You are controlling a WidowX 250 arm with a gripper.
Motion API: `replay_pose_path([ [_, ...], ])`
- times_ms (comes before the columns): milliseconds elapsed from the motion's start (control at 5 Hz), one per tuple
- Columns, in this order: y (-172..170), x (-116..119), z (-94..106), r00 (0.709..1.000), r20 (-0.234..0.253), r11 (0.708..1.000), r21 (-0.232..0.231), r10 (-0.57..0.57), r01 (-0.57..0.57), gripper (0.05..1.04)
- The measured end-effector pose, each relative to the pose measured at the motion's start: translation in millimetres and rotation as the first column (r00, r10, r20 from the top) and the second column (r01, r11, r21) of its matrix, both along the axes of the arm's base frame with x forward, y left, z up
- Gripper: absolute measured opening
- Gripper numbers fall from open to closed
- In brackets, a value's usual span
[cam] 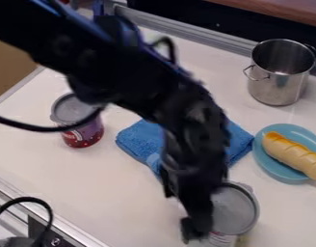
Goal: Move the grey tin to the right side of the blue cloth
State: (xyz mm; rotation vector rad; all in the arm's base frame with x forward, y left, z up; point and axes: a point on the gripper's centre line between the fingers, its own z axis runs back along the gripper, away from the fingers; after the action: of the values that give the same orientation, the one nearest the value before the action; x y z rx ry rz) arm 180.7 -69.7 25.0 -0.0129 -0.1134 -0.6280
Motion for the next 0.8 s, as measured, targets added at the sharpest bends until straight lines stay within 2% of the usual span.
replay_pose_path([
  [200,0,-3,-0.1,1.000,-0.024,1.000,-0.003,0.015,-0.015,1.000],
  [400,-29,2,-0.5,1.000,-0.026,0.998,0.058,-0.006,0.007,1.000],
  [600,-36,2,-5.5,1.000,-0.017,0.997,0.074,-0.023,0.024,1.000],
  [800,-43,1,-10.6,0.999,-0.018,0.998,0.061,-0.027,0.028,1.000],
])
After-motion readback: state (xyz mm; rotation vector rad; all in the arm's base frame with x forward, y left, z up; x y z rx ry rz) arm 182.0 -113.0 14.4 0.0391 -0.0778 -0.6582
